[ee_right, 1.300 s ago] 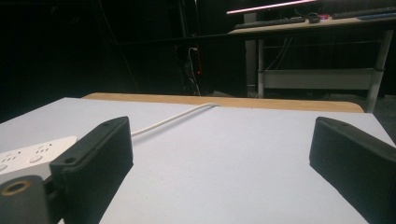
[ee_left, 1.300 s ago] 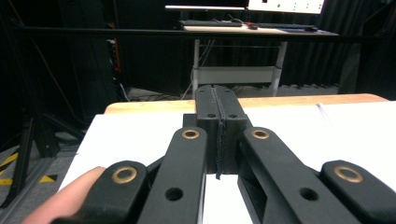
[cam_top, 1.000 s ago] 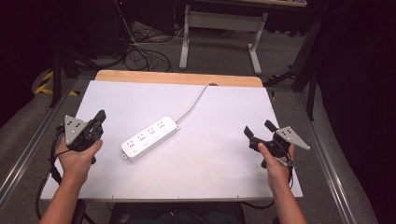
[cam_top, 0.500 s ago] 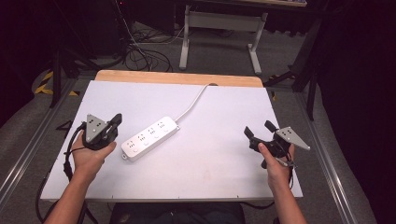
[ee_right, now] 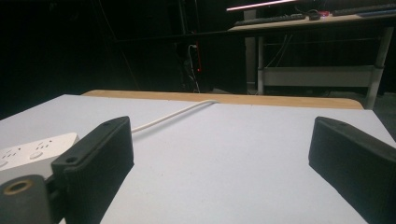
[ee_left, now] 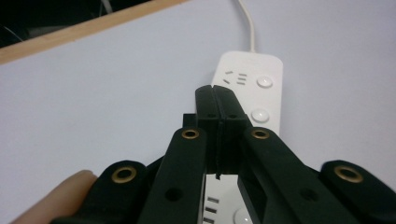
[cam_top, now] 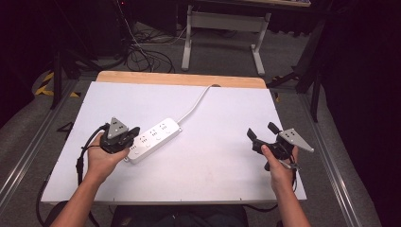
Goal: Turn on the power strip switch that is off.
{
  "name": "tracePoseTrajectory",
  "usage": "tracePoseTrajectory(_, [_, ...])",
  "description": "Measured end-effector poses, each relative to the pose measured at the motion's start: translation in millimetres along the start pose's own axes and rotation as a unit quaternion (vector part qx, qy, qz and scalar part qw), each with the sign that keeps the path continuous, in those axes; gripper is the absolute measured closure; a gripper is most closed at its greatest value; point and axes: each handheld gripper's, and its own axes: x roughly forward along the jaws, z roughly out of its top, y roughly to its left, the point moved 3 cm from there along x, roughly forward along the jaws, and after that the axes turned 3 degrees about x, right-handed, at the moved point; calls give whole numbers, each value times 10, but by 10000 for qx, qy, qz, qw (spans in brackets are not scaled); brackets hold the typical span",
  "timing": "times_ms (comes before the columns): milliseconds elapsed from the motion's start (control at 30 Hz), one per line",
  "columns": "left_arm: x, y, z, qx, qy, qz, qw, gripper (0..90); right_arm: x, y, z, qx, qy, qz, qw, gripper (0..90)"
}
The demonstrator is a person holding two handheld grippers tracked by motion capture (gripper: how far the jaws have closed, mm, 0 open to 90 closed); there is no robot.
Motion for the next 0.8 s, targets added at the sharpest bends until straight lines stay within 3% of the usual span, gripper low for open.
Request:
tracePoseTrajectory(133, [87,-41,9,-16,206,-246,9995,900,2,2,-3,-7,11,5,10000,71])
tracePoseTrajectory(467, [267,-136,-7,59,662,-556,9962,899,5,4,-8,-15,46,18,10000,75])
tracePoseTrajectory(800, [333,-188,-66,155,1093,-602,9921,899,7,1,-13,-10,62,19,10000,76])
